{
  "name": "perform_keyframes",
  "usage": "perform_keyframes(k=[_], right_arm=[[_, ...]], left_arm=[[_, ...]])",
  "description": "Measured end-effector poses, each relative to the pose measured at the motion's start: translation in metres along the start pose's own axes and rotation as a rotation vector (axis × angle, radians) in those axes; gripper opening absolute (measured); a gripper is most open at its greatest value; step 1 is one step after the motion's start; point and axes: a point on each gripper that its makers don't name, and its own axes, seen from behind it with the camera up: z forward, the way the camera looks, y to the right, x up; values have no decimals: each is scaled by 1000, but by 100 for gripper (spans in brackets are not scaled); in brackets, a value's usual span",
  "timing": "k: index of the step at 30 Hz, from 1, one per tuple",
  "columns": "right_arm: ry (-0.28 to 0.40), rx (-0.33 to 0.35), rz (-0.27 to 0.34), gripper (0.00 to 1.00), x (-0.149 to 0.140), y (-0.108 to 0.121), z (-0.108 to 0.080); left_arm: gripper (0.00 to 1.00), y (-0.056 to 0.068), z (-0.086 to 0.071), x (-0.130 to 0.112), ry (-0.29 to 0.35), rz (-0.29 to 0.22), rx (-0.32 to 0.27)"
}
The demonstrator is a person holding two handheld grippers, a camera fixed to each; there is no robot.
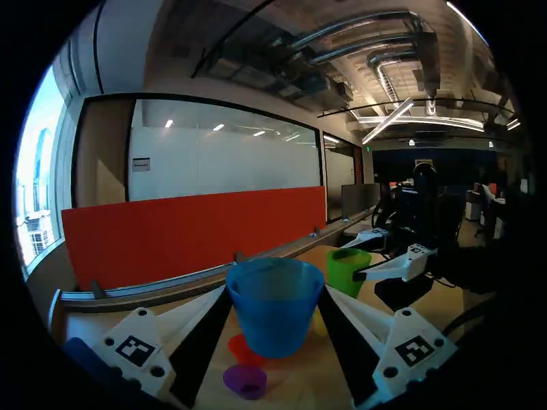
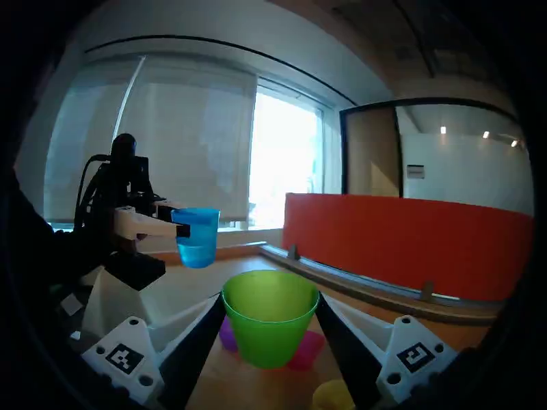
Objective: Pour water
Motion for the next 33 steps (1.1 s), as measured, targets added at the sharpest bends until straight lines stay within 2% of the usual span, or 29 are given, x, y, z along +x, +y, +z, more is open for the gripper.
perform_keyframes(k=[8, 11, 20, 26, 33], right_arm=[[4, 19, -21, 93, -1, -8, 2], [5, 33, -20, 93, -2, -12, 3], [-2, 70, -22, 92, -6, -28, 5], [-17, 96, -16, 92, -14, -39, 7], [-32, 116, -3, 92, -27, -49, 7]], left_arm=[[85, 2, -1, -2, 0, 11, -10], [86, 2, -2, -4, 0, 32, -9], [86, 2, -4, 0, 17, 132, 5], [86, 2, -4, 10, 32, 222, 26], [86, 5, -3, 17, 38, 288, 34]])
